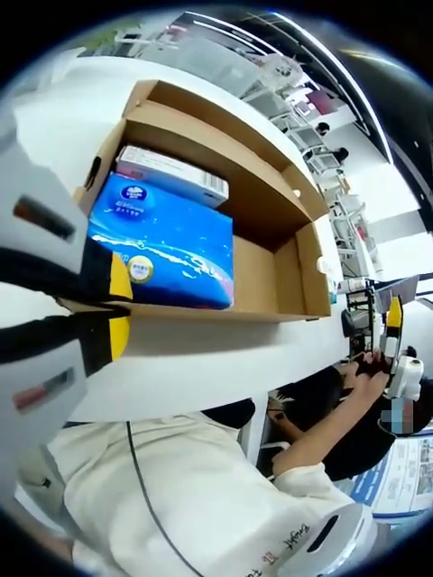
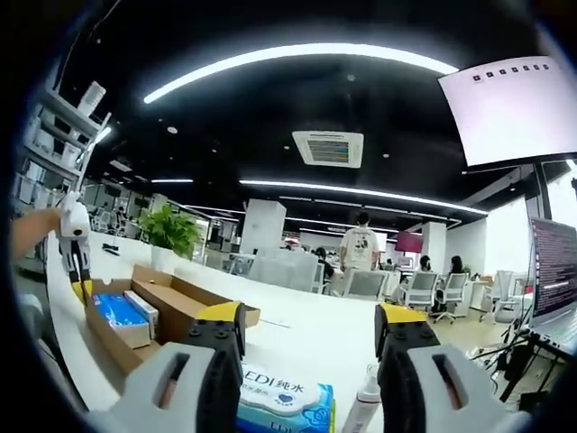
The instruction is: Operate the shoe box by opening the lid, removing the specified soft item, and placing it in the target area until the item is outside and the box remains undamaged.
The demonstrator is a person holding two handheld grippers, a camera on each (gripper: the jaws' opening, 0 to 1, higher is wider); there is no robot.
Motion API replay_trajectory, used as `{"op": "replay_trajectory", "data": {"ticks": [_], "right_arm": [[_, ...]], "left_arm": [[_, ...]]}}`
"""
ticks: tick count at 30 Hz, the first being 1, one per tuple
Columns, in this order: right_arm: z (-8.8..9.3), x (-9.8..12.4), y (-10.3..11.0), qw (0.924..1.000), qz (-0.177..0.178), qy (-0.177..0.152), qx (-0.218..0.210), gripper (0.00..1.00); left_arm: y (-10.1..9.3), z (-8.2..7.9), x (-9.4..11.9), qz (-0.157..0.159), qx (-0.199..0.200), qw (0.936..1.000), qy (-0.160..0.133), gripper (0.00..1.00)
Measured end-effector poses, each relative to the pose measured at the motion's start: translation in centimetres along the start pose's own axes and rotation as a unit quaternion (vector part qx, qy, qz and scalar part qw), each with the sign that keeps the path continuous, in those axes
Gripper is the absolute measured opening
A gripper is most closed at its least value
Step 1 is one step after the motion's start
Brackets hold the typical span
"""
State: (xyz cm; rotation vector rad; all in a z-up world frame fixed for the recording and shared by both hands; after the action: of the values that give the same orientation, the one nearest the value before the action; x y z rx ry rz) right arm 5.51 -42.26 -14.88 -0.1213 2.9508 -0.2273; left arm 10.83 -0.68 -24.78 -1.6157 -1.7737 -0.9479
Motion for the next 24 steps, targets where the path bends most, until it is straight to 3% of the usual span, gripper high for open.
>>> {"op": "replay_trajectory", "data": {"ticks": [5,15,20,24], "right_arm": [[-0.3,0.0,1.3,0.9998,-0.016,-0.006,0.005,0.59],[0.8,-1.1,3.6,0.9977,-0.063,0.019,0.015,0.55],[-0.2,-1.3,5.4,0.9923,-0.12,-0.02,-0.023,0.6],[-0.3,-2.1,6.3,0.9889,-0.148,0.005,0.007,0.53]], "left_arm": [[-0.1,0.0,0.0,-0.002,-0.001,1.0,-0.002,0.04],[0.0,0.0,0.0,-0.002,0.002,1.0,-0.001,0.04],[0.0,-0.1,-0.1,-0.003,0.001,1.0,-0.002,0.04],[-0.1,-0.1,-0.1,-0.002,0.002,1.0,0.0,0.04]]}}
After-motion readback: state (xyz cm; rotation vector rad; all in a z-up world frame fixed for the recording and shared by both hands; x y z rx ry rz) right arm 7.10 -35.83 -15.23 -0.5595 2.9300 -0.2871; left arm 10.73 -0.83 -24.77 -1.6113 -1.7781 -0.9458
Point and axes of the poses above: the point that each gripper's makers call its tool centre point, and the gripper's own axes: x roughly backward along the fingers, y roughly to its left, z roughly out of its underside, the point moved 6 cm from there along x, roughly backward along the fingers
